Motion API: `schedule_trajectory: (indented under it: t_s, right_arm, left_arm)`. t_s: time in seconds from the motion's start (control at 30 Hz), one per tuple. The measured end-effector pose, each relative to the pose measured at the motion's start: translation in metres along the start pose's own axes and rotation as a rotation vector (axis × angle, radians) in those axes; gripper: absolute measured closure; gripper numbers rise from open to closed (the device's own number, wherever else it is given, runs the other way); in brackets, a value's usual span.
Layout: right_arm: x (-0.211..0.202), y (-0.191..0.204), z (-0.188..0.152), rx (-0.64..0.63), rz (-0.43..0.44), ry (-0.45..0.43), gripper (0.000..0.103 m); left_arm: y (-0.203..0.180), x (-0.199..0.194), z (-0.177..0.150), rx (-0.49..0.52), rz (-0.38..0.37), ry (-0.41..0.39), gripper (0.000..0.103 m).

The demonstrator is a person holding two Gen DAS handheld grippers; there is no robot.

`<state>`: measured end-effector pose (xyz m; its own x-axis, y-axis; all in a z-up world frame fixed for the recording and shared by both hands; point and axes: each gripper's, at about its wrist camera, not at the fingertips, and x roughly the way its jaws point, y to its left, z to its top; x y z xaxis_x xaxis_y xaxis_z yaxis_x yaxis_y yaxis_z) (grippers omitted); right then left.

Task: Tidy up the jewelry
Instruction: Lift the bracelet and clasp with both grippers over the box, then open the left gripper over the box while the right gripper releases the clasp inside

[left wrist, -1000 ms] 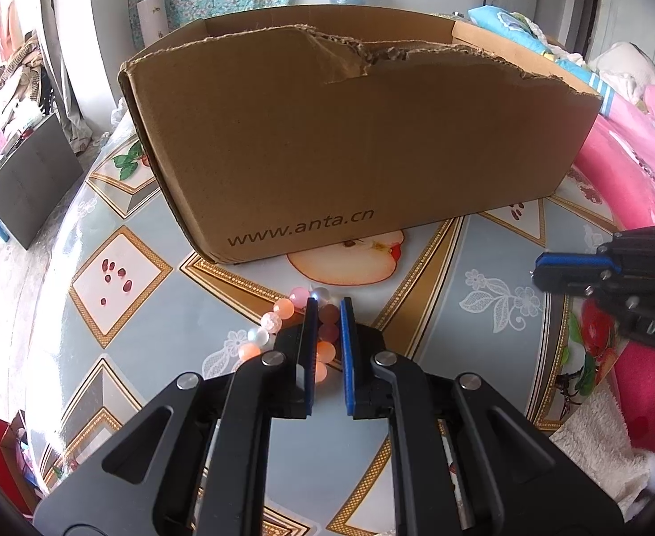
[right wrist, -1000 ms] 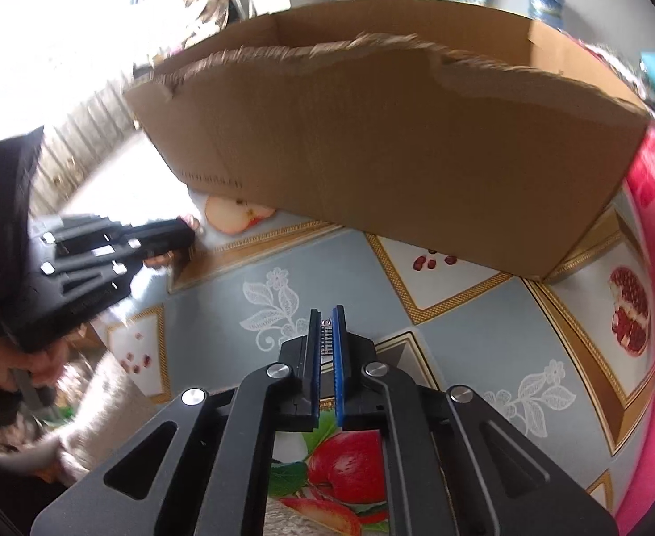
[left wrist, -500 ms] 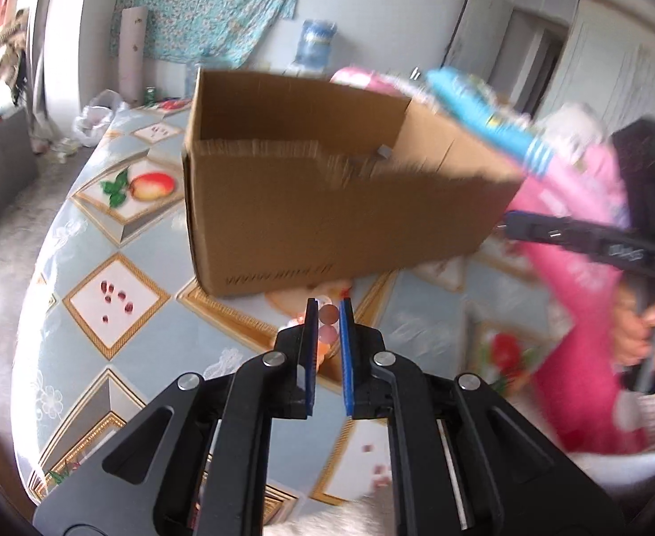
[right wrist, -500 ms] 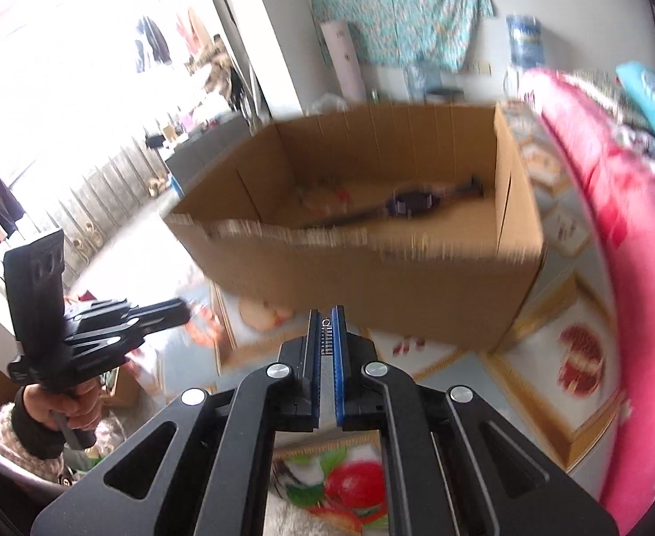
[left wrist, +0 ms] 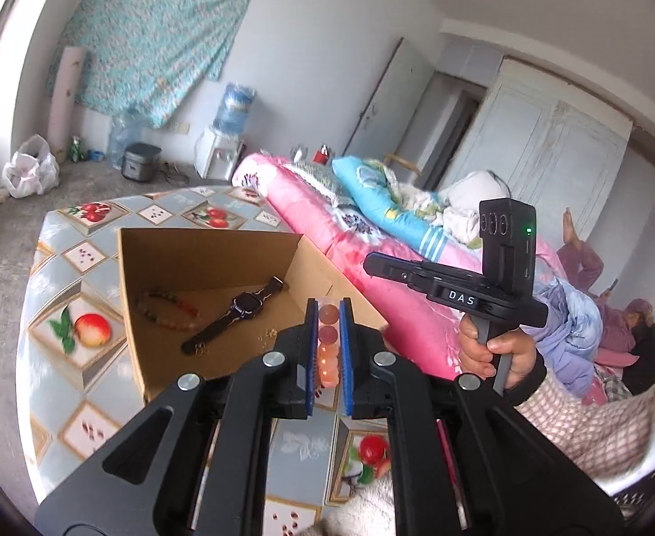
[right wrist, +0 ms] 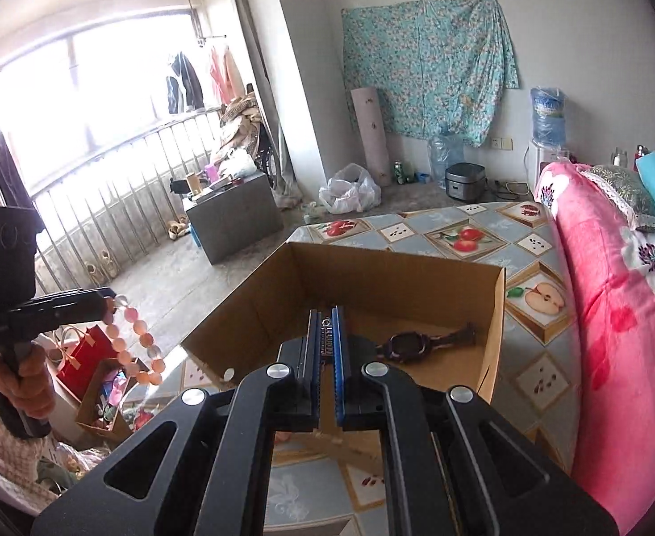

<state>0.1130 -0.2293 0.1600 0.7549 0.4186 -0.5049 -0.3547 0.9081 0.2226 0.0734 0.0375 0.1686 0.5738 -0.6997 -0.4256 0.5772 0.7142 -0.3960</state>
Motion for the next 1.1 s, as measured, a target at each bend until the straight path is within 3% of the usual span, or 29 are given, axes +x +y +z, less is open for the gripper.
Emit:
schedule_trajectory:
  t_s: [0.17,0.27,0.43,0.63,0.73,0.83,0.97,1.1]
  right_arm:
    - [0.025,-0.020,0.006,0.025,0.011,0.034,0.098]
    - [0.031,-0.025,0.005,0.024,0.025,0.041,0.098]
    - [0.042,-0.038,0.006,0.033,0.055,0.047,0.098]
    - [0.051,-0.048,0.007,0.045,0.066,0.052,0.098]
    - [0.053,-0.048,0.008,0.044,0.067,0.056,0.098]
    - [0.059,-0.049,0.008,0.037,0.069,0.074,0.098]
    - [0.072,-0.046,0.010,0.039,0.093,0.129,0.098]
    - [0.103,-0.041,0.014,0.068,0.158,0.286,0.098]
  left_arm:
    - [0.032,0.067,0.021,-0.037,0.078,0.202,0.095]
    - [0.054,0.108,0.023,-0.059,0.144,0.323,0.095]
    - [0.081,0.154,0.018,-0.069,0.190,0.514,0.095]
    - [0.089,0.184,0.007,-0.011,0.251,0.698,0.095]
    - [0.093,0.193,-0.001,0.031,0.329,0.792,0.094]
    - [0.096,0.193,-0.002,0.032,0.358,0.818,0.094]
    - [0.098,0.179,0.004,0.027,0.360,0.773,0.086]
    - [0.092,0.159,0.013,0.016,0.343,0.690,0.086]
